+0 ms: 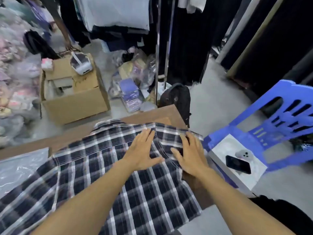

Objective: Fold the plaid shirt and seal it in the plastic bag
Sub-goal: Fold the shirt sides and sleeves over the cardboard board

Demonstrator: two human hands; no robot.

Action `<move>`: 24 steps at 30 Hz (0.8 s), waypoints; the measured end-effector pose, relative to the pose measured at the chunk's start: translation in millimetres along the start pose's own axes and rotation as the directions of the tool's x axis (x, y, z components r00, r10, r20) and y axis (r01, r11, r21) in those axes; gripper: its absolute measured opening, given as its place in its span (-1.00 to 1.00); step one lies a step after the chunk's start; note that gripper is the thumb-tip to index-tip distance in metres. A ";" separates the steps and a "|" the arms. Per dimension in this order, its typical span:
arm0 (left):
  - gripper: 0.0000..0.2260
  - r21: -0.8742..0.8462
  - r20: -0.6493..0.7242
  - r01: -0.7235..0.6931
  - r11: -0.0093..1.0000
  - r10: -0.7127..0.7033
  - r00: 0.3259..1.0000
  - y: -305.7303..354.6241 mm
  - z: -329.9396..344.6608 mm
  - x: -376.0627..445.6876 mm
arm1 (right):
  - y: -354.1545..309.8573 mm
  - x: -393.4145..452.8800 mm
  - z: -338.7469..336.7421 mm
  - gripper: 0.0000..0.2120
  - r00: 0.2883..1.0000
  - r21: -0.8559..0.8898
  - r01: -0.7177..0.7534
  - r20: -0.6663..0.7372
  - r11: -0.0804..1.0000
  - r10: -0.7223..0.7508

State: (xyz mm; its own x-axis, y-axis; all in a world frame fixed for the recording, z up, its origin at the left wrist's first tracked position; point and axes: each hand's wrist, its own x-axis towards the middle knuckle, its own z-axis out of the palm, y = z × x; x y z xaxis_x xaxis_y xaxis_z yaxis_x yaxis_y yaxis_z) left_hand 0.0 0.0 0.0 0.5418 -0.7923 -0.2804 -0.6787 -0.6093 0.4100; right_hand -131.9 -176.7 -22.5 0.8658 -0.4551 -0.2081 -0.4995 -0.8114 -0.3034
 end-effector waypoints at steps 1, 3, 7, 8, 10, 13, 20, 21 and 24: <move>0.07 0.022 0.010 -0.005 1.000 0.005 1.000 3.3 3.5 6.3 | 9.3 1.2 -0.4 -0.34 0.998 0.014 -0.026 -0.051 1.000 0.026; 0.18 0.061 0.028 0.004 0.998 -0.006 1.000 9.0 7.9 16.8 | 26.6 3.8 -2.2 -0.32 0.982 0.090 -0.112 -0.143 0.990 0.124; 0.35 0.121 0.075 0.022 0.992 -0.031 0.997 18.0 15.1 32.4 | 47.9 12.6 -7.3 -0.20 0.937 0.323 -0.304 -0.067 0.896 0.342; 0.38 0.134 0.080 0.028 0.991 -0.039 0.996 19.2 16.1 35.4 | 52.3 16.6 -7.1 -0.18 0.923 0.376 -0.348 -0.021 0.859 0.384; 0.42 0.128 0.100 0.045 0.991 -0.058 0.993 23.2 19.1 37.7 | 57.4 23.3 -6.2 -0.17 0.895 0.470 -0.430 0.107 0.771 0.433; 0.48 0.134 0.110 0.068 0.989 -0.083 0.990 26.2 22.1 39.0 | 58.1 28.4 -5.2 -0.26 0.881 0.575 -0.460 0.198 0.677 0.430; 0.55 0.137 0.120 0.090 0.987 -0.106 0.987 28.9 26.3 41.6 | 49.8 26.4 -13.7 -0.62 0.914 0.658 -0.359 0.104 0.661 0.393; 0.55 0.133 0.123 0.093 0.987 -0.109 0.986 29.4 26.5 41.3 | 47.0 24.6 -17.6 -0.65 0.919 0.671 -0.340 0.089 0.659 0.383; 0.56 0.135 0.136 0.096 0.986 -0.115 0.984 30.3 25.5 39.6 | 33.1 16.6 -30.7 -0.70 0.938 0.697 -0.266 0.029 0.665 0.345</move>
State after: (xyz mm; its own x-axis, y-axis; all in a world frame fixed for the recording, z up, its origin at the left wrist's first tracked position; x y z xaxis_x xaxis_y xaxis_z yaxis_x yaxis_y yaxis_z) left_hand -11.8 -50.6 -20.8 0.5437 -0.7142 -0.4409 -0.6843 -0.6813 0.2598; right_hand -133.2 -222.4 -7.4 0.6391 -0.6963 -0.3266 -0.5841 -0.1632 -0.7951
